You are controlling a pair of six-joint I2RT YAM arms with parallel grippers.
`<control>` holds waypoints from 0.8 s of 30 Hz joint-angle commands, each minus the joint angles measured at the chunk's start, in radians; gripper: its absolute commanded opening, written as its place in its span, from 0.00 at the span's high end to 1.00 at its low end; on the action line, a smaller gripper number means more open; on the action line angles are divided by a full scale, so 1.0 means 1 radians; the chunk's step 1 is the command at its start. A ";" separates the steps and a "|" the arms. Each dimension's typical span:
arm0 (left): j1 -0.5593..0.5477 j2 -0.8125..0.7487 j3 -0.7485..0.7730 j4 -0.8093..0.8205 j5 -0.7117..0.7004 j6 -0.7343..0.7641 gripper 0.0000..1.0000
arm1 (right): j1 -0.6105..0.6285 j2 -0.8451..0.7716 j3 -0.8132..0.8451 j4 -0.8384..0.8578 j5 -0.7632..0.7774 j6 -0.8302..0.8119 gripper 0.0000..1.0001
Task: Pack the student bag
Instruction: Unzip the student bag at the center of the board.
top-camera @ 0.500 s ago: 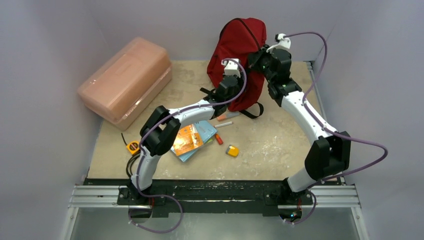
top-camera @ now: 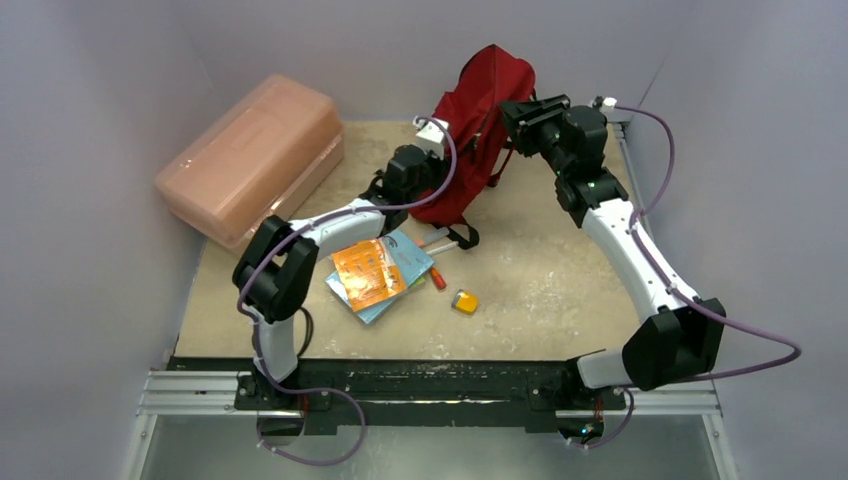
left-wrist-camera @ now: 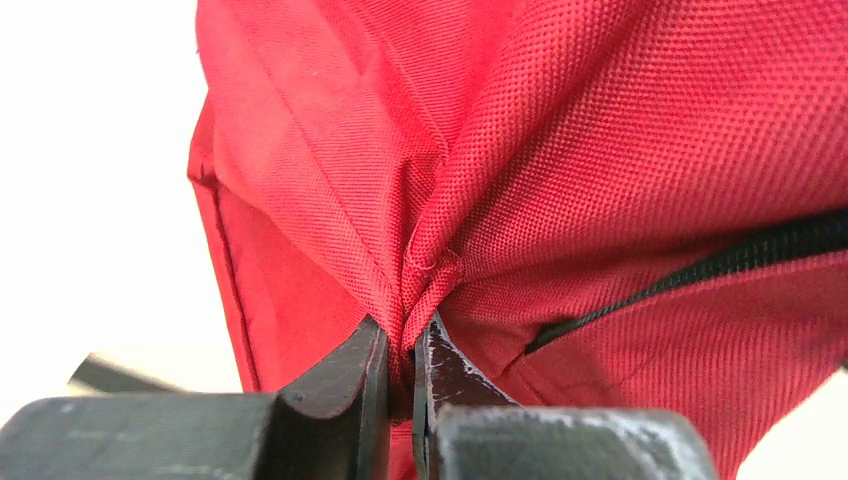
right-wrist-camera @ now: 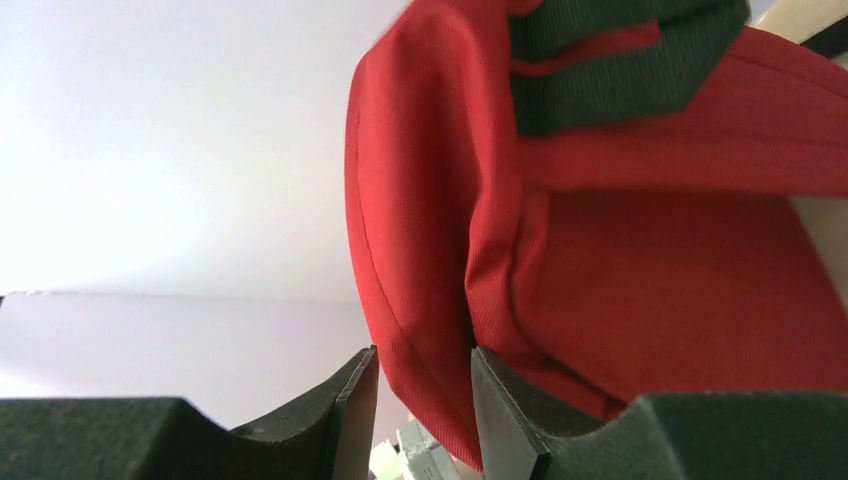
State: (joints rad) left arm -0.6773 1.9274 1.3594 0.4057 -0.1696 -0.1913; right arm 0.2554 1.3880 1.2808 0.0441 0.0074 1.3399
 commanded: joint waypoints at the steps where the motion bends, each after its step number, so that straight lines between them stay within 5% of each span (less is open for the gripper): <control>1: 0.093 -0.091 -0.049 -0.054 0.190 0.110 1.00 | -0.008 0.033 0.181 -0.217 -0.004 0.047 0.57; 9: 0.142 -0.123 -0.053 -0.114 0.328 0.155 1.00 | 0.010 0.133 0.479 -0.541 0.050 0.047 0.57; 10: 0.149 -0.123 -0.048 -0.116 0.337 0.155 1.00 | 0.020 0.141 0.502 -0.552 0.056 -0.542 0.14; 11: 0.153 -0.124 -0.040 -0.120 0.355 0.156 1.00 | 0.028 0.152 0.522 -0.565 0.064 -0.975 0.04; 12: 0.157 -0.124 -0.032 -0.123 0.370 0.155 1.00 | 0.039 0.161 0.544 -0.574 0.083 -1.037 0.01; 19: 0.170 -0.131 0.016 -0.172 0.396 0.235 1.00 | 0.116 0.252 0.622 -0.631 0.320 -1.062 0.01; 24: 0.183 -0.128 0.062 -0.254 0.425 0.301 1.00 | 0.130 0.245 0.541 -0.575 0.270 -1.041 0.09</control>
State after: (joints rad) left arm -0.5152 1.8492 1.3483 0.1978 0.2161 0.0254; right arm 0.3786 1.6440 1.8481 -0.5320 0.2405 0.3561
